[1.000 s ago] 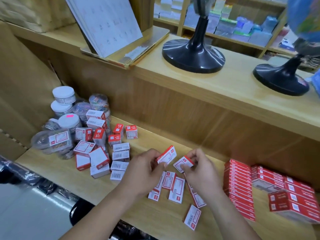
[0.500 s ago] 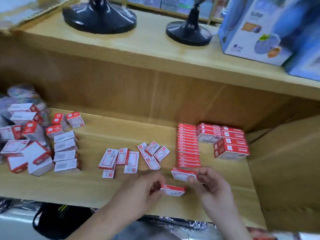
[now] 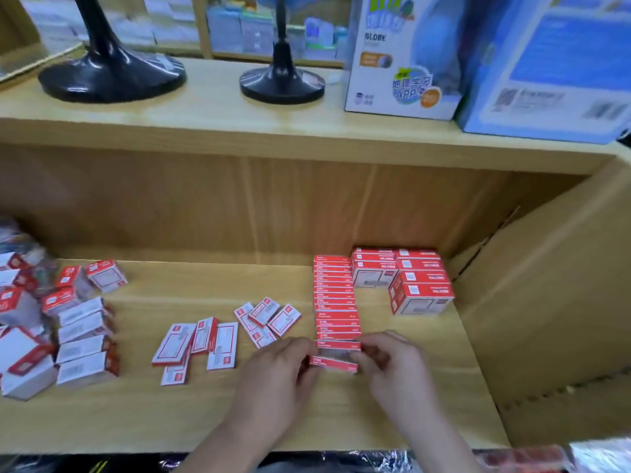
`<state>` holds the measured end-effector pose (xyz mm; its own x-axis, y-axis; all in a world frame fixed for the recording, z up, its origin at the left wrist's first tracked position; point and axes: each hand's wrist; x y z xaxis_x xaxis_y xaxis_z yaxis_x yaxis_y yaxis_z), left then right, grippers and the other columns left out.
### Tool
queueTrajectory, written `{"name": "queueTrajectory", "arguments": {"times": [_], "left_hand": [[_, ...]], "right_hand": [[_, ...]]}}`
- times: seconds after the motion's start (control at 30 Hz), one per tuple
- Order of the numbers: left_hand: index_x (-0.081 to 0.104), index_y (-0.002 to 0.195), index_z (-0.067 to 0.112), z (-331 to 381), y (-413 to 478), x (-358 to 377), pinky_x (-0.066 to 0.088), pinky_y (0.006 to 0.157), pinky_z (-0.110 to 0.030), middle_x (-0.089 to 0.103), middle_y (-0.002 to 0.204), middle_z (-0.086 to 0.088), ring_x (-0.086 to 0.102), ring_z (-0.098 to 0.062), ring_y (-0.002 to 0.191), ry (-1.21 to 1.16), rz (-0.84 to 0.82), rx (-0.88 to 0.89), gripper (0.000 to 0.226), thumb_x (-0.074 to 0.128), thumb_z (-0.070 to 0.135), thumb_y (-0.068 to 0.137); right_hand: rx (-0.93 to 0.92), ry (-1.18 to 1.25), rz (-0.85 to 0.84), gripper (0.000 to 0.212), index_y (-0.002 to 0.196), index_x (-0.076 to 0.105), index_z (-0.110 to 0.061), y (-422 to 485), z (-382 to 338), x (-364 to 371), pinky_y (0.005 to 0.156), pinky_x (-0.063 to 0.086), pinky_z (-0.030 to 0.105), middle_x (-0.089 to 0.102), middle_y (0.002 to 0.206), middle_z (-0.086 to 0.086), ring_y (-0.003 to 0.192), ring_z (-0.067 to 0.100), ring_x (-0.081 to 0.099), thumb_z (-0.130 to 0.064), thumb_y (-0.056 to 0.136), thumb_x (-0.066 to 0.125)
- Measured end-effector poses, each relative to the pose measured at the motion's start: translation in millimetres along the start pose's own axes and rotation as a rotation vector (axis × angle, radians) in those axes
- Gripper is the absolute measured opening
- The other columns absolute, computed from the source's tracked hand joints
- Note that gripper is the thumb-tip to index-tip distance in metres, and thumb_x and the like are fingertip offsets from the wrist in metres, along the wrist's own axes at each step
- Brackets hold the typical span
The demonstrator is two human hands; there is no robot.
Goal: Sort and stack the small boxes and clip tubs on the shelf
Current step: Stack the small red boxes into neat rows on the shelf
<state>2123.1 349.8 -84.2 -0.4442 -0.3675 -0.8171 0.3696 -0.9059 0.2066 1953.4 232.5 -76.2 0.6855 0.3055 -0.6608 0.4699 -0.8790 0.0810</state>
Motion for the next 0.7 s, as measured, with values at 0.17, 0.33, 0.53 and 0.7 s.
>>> {"name": "queueTrajectory", "arguments": {"times": [0.17, 0.33, 0.53, 0.7], "left_hand": [[0.053, 0.094, 0.038, 4.4, 6.4, 7.5, 0.048, 0.06, -0.025, 0.067, 0.076, 0.022, 0.064, -0.001, 0.073, -0.046, 0.054, -0.095, 0.028, 0.075, 0.046, 0.078], [0.059, 0.087, 0.033, -0.3, 10.4, 12.2, 0.052, 0.068, -0.034, 0.061, 0.084, 0.012, 0.062, -0.015, 0.081, 0.08, 0.104, 0.007, 0.025, 0.064, 0.057, 0.082], [0.071, 0.095, 0.026, 4.4, 2.7, 22.0, 0.045, 0.071, -0.038, 0.058, 0.088, 0.004, 0.059, -0.022, 0.088, 0.364, 0.13, 0.09, 0.032, 0.053, 0.053, 0.094], [0.07, 0.101, 0.023, 4.3, 1.1, 27.7, 0.047, 0.074, -0.04, 0.056, 0.091, 0.002, 0.056, -0.025, 0.089, 0.372, 0.112, 0.091, 0.032, 0.048, 0.046, 0.099]], "right_hand": [[0.069, 0.107, -0.026, 0.046, 0.088, 0.069, -0.045, -4.5, 5.4, -13.6, 0.071, 0.057, 0.024, 0.072, 0.082, -0.019, 0.075, 0.003, 0.068, 0.001, 0.081, 0.07], [0.011, -0.132, -0.151, 0.023, 0.096, 0.067, -0.051, -5.3, 10.5, -15.2, 0.081, 0.055, 0.032, 0.053, 0.094, -0.02, 0.092, 0.003, 0.06, -0.054, 0.073, 0.062], [-0.094, -0.389, -0.136, 0.042, 0.12, 0.065, -0.038, -9.6, 8.9, -4.6, 0.08, 0.053, 0.034, 0.047, 0.095, -0.014, 0.104, 0.015, 0.052, -0.06, 0.088, 0.05], [-0.094, -0.424, -0.088, 0.041, 0.108, 0.069, -0.033, -9.8, 4.4, -3.6, 0.071, 0.054, 0.037, 0.049, 0.093, -0.01, 0.095, 0.021, 0.056, -0.058, 0.091, 0.043]]}}
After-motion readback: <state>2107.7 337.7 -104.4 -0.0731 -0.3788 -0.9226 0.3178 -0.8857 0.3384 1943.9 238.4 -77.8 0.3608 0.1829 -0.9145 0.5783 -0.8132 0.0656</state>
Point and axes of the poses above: each hand's wrist, its own y-axis towards the middle knuckle, its own x-axis out of the palm, z = x × y
